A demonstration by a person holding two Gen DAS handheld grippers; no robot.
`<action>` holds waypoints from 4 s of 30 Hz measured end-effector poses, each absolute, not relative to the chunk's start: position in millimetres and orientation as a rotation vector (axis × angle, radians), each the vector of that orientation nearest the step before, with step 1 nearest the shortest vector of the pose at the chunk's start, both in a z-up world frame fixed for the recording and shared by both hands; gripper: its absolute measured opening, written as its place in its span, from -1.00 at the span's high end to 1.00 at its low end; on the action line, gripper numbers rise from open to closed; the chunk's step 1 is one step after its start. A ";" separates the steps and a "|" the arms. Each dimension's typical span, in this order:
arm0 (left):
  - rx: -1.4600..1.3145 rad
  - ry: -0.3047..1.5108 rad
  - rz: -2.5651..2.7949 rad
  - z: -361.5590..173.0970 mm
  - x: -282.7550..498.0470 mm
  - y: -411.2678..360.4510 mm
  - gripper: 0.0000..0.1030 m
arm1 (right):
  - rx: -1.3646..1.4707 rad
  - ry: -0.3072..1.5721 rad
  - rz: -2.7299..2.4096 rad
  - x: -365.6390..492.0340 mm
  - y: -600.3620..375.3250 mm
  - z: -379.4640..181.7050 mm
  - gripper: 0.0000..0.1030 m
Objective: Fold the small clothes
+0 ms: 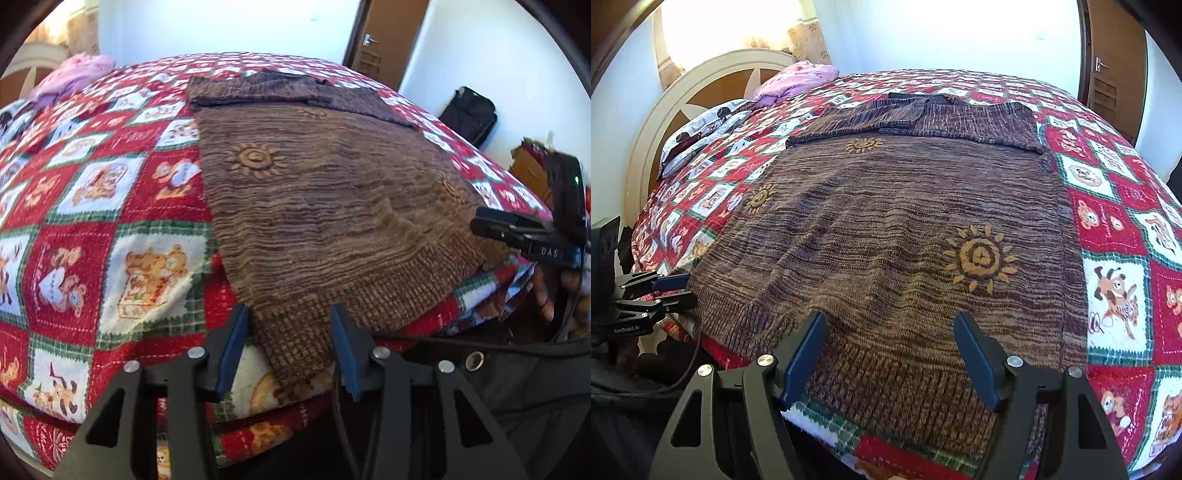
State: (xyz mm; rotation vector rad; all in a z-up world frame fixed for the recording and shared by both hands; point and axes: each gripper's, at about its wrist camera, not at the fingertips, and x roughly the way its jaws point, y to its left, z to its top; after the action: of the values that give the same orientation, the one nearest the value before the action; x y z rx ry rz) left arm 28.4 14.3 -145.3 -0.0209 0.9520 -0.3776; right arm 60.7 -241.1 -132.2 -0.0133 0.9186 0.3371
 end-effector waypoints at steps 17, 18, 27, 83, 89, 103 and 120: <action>-0.060 0.931 -0.406 -142.2 29.0 19.6 0.78 | 0.087 0.941 0.159 24.2 -312.5 -125.3 -0.41; -0.065 0.927 -0.408 -141.5 29.1 20.7 0.78 | 0.089 0.943 0.145 22.5 -315.9 -125.6 -0.41; -0.093 0.907 -0.397 -139.9 31.3 27.5 0.79 | 0.134 0.952 0.118 18.7 -329.1 -129.5 -0.13; -0.347 0.663 -0.402 -41.3 163.1 68.3 0.83 | 0.315 0.580 0.205 177.7 -342.7 -8.6 0.89; -0.376 0.685 -0.390 -41.7 203.6 69.1 0.83 | 0.288 0.593 0.192 212.3 -336.8 -8.4 0.89; -0.372 0.703 -0.357 -43.4 291.3 64.4 0.83 | 0.280 0.654 0.128 308.6 -341.4 -19.6 0.89; -0.351 0.795 -0.287 -84.1 387.3 61.8 0.88 | 0.271 0.815 -0.009 429.0 -341.8 -77.9 0.89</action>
State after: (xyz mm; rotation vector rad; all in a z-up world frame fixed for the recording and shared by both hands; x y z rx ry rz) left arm 387.3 61.8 -84.1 -0.3513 0.7948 -0.2868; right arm 429.0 -341.8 -77.9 0.2707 0.8152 -0.0091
